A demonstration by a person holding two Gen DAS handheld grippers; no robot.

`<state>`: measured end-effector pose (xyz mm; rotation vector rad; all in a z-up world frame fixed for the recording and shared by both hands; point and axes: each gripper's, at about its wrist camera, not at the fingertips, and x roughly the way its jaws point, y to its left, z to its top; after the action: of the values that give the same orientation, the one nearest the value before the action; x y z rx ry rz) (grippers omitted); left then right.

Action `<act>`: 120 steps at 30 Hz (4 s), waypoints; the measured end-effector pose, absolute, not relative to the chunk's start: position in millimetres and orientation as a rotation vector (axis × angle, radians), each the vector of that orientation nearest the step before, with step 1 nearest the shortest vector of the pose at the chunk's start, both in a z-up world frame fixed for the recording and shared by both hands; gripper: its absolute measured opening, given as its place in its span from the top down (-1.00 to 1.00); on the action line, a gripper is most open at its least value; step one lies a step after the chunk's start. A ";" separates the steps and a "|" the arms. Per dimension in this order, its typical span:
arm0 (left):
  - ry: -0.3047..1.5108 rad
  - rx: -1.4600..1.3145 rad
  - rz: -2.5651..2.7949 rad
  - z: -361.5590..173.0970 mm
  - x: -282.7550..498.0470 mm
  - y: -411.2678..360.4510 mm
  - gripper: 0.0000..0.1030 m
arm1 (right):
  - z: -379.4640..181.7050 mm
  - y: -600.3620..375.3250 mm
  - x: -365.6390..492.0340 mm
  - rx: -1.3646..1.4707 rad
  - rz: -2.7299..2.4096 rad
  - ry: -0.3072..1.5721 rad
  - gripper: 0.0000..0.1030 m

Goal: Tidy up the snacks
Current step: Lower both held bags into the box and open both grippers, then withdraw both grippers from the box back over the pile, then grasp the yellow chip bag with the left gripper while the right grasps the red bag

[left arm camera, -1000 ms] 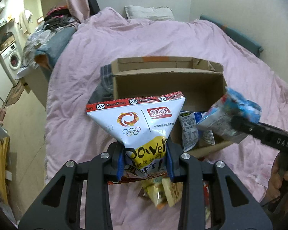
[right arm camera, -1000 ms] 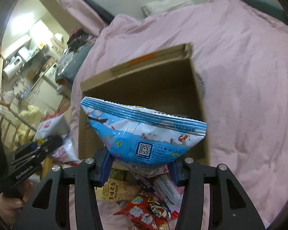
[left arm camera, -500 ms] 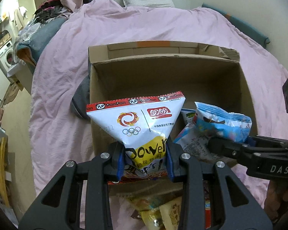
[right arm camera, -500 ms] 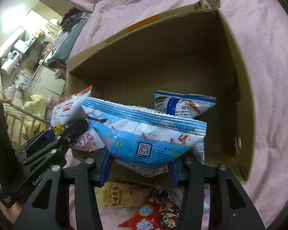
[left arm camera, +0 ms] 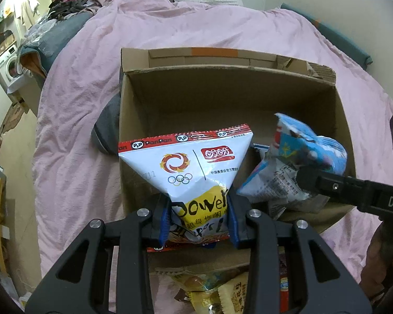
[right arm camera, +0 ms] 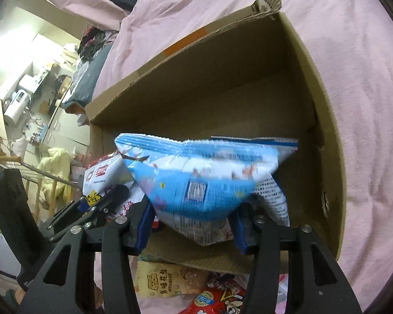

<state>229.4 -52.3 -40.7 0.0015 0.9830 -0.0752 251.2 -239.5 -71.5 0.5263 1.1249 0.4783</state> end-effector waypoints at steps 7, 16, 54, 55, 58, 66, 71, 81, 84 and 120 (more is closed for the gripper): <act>0.973 0.000 -0.083 -38.8 226.0 -53.2 0.38 | -63.0 -246.6 251.1 0.552 0.467 1.077 -0.12; 0.926 -0.073 -0.106 -24.2 218.9 -44.5 -0.41 | -28.2 -249.7 242.8 0.473 0.363 0.875 -0.89; 0.832 -0.137 0.013 8.9 146.8 7.4 -0.88 | -0.7 -263.7 165.4 0.448 0.341 0.855 -1.00; 0.832 -0.142 0.016 8.5 143.4 10.3 -0.88 | -1.3 -265.0 160.9 0.450 0.337 0.860 -1.00; 0.836 -0.151 0.028 6.4 134.1 17.1 -0.88 | -4.9 -269.8 150.3 0.472 0.330 0.877 -1.00; 0.949 -0.184 -0.011 -22.3 125.6 25.5 -0.88 | -27.3 -283.5 133.4 0.527 0.303 0.965 -1.00; 1.049 -0.250 -0.072 -54.9 129.4 17.7 -0.85 | -37.4 -290.6 127.8 0.491 0.301 1.002 -1.00; 1.235 -0.482 -0.119 -116.2 167.0 -0.7 -0.05 | -40.0 -304.9 120.5 0.476 0.289 1.001 -1.00; 1.276 -0.497 -0.128 -126.8 170.4 -7.0 -0.05 | -42.6 -309.0 121.1 0.479 0.282 1.007 -1.00; 1.212 -0.342 -0.043 -75.5 104.3 44.2 0.49 | -122.3 -134.3 104.2 -0.431 0.418 1.232 -0.23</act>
<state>104.3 44.2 -75.5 -0.3423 1.2124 -0.0429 104.2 -134.3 -122.3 -0.4315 1.2319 0.4184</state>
